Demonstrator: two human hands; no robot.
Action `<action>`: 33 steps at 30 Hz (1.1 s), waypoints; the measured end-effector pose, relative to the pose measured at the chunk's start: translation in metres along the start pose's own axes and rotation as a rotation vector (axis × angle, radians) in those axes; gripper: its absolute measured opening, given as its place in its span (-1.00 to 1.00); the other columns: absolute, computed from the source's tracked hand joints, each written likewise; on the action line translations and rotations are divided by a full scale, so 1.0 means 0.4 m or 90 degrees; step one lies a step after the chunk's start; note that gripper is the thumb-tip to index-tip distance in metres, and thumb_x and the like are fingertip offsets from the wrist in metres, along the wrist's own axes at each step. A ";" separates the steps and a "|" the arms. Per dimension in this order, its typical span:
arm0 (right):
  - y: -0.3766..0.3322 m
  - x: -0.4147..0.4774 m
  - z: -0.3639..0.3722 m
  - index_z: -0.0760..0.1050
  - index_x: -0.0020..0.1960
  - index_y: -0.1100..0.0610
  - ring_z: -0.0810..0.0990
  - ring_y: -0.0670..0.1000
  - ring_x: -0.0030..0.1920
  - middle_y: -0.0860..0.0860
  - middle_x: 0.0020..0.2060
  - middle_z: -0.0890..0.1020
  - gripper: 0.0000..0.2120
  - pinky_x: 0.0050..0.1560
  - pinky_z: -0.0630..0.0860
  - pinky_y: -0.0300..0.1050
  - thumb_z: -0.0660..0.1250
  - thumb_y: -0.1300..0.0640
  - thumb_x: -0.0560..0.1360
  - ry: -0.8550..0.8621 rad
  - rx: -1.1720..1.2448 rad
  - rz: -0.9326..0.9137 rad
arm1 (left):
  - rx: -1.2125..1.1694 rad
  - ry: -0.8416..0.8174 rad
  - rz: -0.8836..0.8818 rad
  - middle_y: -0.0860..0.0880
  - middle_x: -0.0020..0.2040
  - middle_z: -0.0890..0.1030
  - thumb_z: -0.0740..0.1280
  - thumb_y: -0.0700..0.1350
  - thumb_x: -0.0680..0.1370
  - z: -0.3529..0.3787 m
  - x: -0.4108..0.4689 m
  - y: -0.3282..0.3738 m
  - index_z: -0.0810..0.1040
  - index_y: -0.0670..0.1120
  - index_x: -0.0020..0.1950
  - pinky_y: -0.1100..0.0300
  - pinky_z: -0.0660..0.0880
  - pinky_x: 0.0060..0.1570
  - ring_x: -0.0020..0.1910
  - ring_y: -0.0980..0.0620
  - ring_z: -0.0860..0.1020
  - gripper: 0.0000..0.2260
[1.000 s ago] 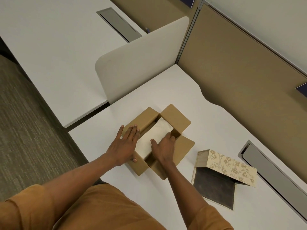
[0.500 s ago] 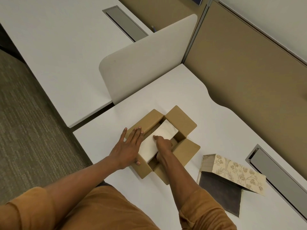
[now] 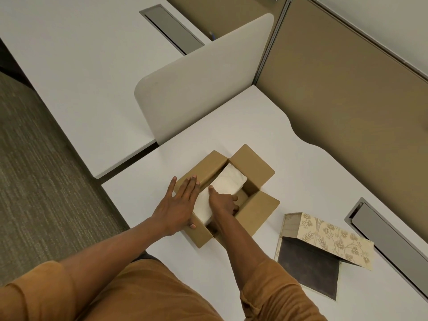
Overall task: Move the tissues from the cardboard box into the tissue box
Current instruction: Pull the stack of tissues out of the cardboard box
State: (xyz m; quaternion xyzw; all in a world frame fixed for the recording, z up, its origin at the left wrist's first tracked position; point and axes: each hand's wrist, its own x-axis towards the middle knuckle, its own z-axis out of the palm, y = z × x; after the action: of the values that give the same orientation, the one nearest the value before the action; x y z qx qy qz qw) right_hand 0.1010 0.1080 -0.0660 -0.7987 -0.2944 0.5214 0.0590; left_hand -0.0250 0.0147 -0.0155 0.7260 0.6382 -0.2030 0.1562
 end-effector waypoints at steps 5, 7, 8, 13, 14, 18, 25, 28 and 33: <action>0.006 -0.003 0.004 0.09 0.62 0.21 0.39 0.32 0.54 0.30 0.58 0.28 -0.06 0.50 0.48 0.20 0.46 -0.29 0.55 0.017 -0.010 -0.011 | 0.005 -0.016 0.003 -0.29 0.75 -0.28 0.29 0.23 0.69 -0.010 -0.005 0.002 -0.32 -0.26 0.70 -0.40 -0.24 0.68 0.75 -0.26 -0.25 -0.01; 0.005 -0.006 0.001 0.11 0.60 0.21 0.39 0.31 0.54 0.29 0.57 0.30 -0.07 0.50 0.48 0.19 0.47 -0.29 0.55 0.022 -0.006 -0.014 | 0.003 -0.017 0.003 -0.29 0.75 -0.28 0.29 0.24 0.68 -0.011 -0.005 0.002 -0.32 -0.26 0.71 -0.40 -0.24 0.68 0.75 -0.27 -0.26 -0.01; 0.006 -0.006 0.002 0.12 0.60 0.21 0.39 0.30 0.54 0.29 0.57 0.31 -0.07 0.50 0.49 0.19 0.49 -0.29 0.54 0.024 -0.002 -0.018 | 0.003 -0.019 0.003 -0.29 0.75 -0.29 0.29 0.23 0.68 -0.012 -0.005 0.003 -0.33 -0.25 0.70 -0.40 -0.24 0.68 0.75 -0.27 -0.26 -0.01; 0.013 -0.009 0.005 0.16 0.55 0.20 0.48 0.29 0.46 0.27 0.50 0.41 -0.04 0.41 0.56 0.20 0.55 -0.31 0.46 0.031 0.021 -0.028 | 0.009 0.006 0.006 -0.29 0.75 -0.26 0.29 0.28 0.67 0.008 0.001 -0.001 -0.31 -0.27 0.71 -0.39 -0.28 0.65 0.75 -0.27 -0.24 0.02; 0.012 -0.010 0.003 0.17 0.54 0.20 0.49 0.29 0.44 0.26 0.50 0.42 -0.04 0.39 0.57 0.19 0.57 -0.30 0.46 0.029 0.025 -0.029 | 0.011 0.011 0.007 -0.29 0.75 -0.25 0.29 0.31 0.66 0.013 0.004 -0.002 -0.30 -0.27 0.71 -0.39 -0.29 0.65 0.76 -0.27 -0.23 0.04; 0.007 -0.009 -0.006 0.17 0.53 0.19 0.52 0.26 0.41 0.23 0.48 0.45 -0.03 0.35 0.60 0.16 0.58 -0.31 0.43 0.019 0.035 -0.023 | 0.006 0.028 0.009 -0.29 0.76 -0.21 0.30 0.33 0.64 0.025 0.008 -0.005 -0.27 -0.27 0.71 -0.39 -0.27 0.65 0.76 -0.27 -0.19 0.06; 0.006 -0.012 -0.011 0.19 0.48 0.20 0.56 0.26 0.36 0.22 0.43 0.50 -0.01 0.31 0.62 0.16 0.67 -0.24 0.36 0.001 0.129 0.020 | -0.001 0.006 0.003 -0.29 0.76 -0.25 0.30 0.30 0.65 0.011 0.004 -0.001 -0.31 -0.26 0.71 -0.38 -0.26 0.67 0.76 -0.26 -0.22 0.04; 0.003 -0.016 -0.015 0.16 0.53 0.24 0.55 0.26 0.38 0.22 0.44 0.49 0.05 0.35 0.60 0.16 0.70 -0.17 0.35 -0.019 0.186 0.037 | -0.001 0.002 0.003 -0.28 0.76 -0.26 0.29 0.31 0.65 0.006 0.002 0.000 -0.31 -0.25 0.71 -0.38 -0.27 0.67 0.76 -0.26 -0.23 0.04; -0.004 -0.022 -0.034 0.33 0.54 0.26 0.57 0.22 0.32 0.15 0.39 0.55 -0.03 0.36 0.59 0.17 0.73 -0.09 0.35 -0.096 0.272 0.063 | -0.003 0.017 0.001 -0.28 0.76 -0.23 0.31 0.35 0.63 0.017 0.008 -0.003 -0.29 -0.25 0.72 -0.38 -0.27 0.65 0.76 -0.25 -0.21 0.07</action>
State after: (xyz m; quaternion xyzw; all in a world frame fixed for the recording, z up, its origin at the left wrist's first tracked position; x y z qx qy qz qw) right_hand 0.1098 0.1075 -0.0524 -0.7404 -0.1414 0.6322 0.1793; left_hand -0.0266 0.0145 -0.0229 0.7286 0.6402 -0.1916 0.1500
